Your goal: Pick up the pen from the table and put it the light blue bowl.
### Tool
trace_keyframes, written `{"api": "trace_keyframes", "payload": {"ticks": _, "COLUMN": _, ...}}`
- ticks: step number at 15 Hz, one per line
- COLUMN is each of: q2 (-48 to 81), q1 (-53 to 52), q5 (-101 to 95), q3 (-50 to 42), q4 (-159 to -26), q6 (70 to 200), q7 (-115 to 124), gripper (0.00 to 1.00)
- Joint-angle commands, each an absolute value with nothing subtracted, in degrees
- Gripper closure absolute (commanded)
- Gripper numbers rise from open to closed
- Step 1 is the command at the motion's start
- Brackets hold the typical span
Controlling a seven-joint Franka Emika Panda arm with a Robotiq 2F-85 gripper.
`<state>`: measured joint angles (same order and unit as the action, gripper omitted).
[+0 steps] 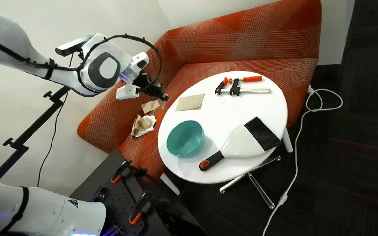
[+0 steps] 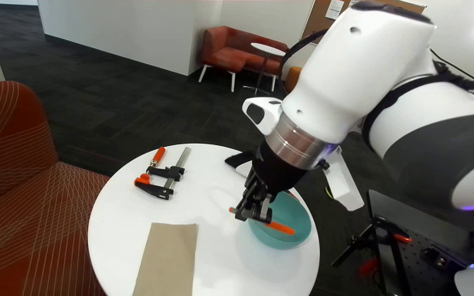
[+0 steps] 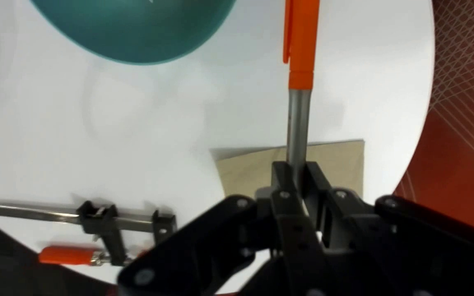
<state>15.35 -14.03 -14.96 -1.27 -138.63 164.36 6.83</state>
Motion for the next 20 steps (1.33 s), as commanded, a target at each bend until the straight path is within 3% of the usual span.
{"api": "trace_keyframes", "payload": {"ticks": 1, "q2": 10.11, "q1": -17.59, "q5": -23.81, "q3": -8.92, "q4": -142.46, "q6": 166.39, "q7": 17.98, "gripper": 0.97}}
{"api": "trace_keyframes", "payload": {"ticks": 9, "q2": 13.48, "q1": -20.48, "q5": -45.49, "q3": -21.45, "q4": -140.47, "q6": 170.15, "q7": 43.42, "gripper": 0.97}}
{"api": "trace_keyframes", "payload": {"ticks": 20, "q2": 23.59, "q1": -23.63, "q5": -58.27, "q3": -27.19, "q4": -139.63, "q6": 174.99, "q7": 65.54, "gripper": 0.97}}
